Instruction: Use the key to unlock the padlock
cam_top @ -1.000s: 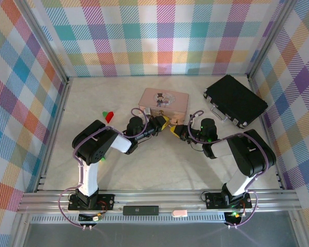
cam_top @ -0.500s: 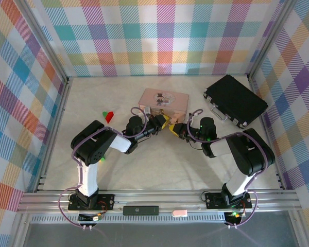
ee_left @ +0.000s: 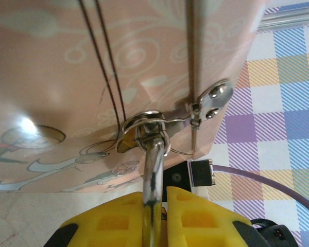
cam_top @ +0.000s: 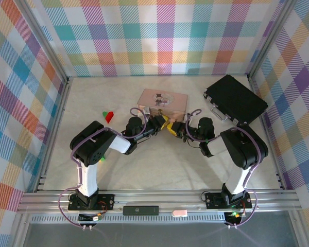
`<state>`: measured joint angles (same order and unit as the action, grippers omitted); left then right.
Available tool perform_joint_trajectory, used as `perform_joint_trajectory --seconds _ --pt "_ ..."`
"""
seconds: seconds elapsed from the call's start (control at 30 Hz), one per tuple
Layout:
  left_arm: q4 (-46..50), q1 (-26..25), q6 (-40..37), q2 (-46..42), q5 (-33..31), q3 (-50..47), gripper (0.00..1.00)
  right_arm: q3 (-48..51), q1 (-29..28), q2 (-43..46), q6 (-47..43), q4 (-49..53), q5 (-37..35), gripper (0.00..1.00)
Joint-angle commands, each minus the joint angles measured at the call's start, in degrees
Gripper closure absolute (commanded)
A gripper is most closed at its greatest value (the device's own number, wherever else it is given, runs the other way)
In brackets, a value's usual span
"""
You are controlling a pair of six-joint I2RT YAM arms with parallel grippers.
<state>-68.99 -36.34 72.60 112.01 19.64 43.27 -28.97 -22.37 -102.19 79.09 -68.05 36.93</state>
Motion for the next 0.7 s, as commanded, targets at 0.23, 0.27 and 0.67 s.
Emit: perform_joint_trajectory --seconds 0.23,0.27,0.67 --pt "-5.1 -3.3 -0.2 -5.1 6.8 -2.9 1.0 -7.3 0.8 2.0 -6.5 12.2 -4.0 1.0" --pt "-5.1 -3.2 0.0 -5.1 5.3 -3.2 1.0 -6.8 0.8 2.7 -6.7 12.9 -4.6 0.98" --pt "-2.8 -1.7 -1.3 -2.7 -15.1 -0.3 1.0 1.2 0.8 11.1 -9.0 17.6 -8.4 0.58"
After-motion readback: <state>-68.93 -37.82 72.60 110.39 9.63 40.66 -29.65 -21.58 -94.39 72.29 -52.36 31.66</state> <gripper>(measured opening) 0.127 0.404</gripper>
